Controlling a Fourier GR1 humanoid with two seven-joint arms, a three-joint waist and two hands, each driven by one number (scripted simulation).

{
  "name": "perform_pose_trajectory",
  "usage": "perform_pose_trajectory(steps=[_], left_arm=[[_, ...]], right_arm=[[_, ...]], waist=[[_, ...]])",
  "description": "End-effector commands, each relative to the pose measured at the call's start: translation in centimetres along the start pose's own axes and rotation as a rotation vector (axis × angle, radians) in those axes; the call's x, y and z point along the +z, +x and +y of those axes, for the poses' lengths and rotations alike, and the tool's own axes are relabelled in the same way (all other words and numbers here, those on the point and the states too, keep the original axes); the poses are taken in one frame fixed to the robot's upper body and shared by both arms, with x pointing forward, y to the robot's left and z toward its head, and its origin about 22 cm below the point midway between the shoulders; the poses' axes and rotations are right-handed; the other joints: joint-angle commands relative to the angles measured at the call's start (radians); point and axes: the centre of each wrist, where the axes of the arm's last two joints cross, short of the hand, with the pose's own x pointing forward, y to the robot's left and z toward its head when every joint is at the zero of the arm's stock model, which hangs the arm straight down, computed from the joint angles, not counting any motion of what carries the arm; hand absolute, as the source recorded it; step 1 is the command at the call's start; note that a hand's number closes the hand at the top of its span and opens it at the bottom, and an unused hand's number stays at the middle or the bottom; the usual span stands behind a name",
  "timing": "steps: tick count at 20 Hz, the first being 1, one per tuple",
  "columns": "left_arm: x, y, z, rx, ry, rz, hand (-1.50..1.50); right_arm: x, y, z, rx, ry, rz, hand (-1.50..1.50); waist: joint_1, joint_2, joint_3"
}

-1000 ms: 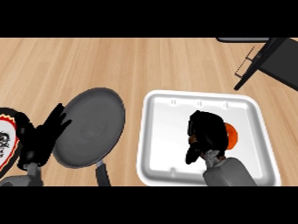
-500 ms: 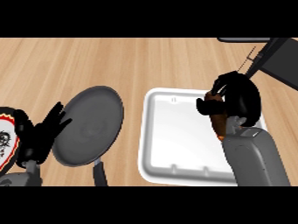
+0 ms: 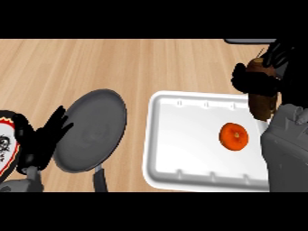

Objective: Pick the sweet potato from the tray and place it in the tiered shelf

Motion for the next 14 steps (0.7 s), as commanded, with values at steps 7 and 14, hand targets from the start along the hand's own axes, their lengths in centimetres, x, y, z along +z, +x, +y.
perform_pose_trajectory(steps=[7,14], left_arm=[[-0.4,-1.1,-0.4,-0.005,0.010,0.018,0.00],[-0.2,-1.4,-2.1,-0.022,-0.010,0.017,0.00]], right_arm=[[-5.7,0.9,-8.6,-0.005,-0.119,0.149,1.50],[-10.4,1.6,-13.9,-0.023,-0.198,0.178,1.50]], waist=[[-0.001,0.007,-0.002],[0.011,0.009,-0.002]])
